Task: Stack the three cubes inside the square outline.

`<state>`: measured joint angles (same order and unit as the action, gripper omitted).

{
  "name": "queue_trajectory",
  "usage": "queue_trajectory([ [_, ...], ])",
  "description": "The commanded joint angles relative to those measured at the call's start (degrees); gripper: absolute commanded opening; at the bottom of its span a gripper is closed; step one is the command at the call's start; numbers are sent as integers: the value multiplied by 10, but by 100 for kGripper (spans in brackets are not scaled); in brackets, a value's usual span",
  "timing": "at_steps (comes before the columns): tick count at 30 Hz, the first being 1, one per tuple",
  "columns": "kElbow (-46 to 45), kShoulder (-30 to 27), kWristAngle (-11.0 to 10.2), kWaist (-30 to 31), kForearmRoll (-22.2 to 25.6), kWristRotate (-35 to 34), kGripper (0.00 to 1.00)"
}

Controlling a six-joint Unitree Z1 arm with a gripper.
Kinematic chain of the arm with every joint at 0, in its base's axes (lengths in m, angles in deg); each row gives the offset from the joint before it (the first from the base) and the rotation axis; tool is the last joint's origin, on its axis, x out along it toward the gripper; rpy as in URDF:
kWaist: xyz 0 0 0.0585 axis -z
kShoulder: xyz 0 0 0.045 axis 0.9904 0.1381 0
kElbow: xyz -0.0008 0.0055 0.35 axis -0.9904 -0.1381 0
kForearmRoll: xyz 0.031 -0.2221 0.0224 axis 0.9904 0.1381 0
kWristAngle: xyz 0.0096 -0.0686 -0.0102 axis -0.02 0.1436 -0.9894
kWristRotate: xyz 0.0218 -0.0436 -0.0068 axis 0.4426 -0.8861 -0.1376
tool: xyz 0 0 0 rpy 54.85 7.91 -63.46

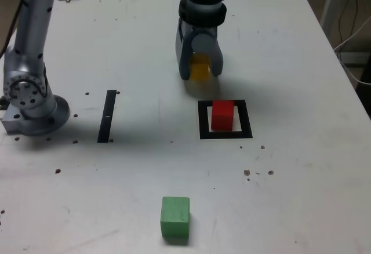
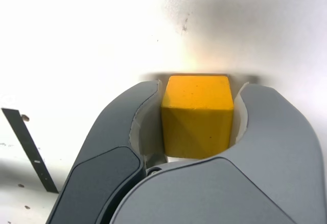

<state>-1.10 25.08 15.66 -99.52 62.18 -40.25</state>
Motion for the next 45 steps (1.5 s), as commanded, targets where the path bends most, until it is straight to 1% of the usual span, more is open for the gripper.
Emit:
queue_trajectory([
  [1, -3, -37, 8, 7, 6, 1, 20],
  [5, 7, -83, 21, 25, 23, 0, 15],
  [9, 34, -102, 26, 62, 50, -9, 14],
  [17, 118, -75, 20, 169, 132, -23, 14],
  [21, 134, -49, 19, 212, 149, -43, 14],
  [27, 139, -16, 22, 251, 147, -73, 14],
  [37, 126, 6, 19, 254, 124, -90, 17],
  [45, 117, 10, 20, 254, 113, -93, 18],
])
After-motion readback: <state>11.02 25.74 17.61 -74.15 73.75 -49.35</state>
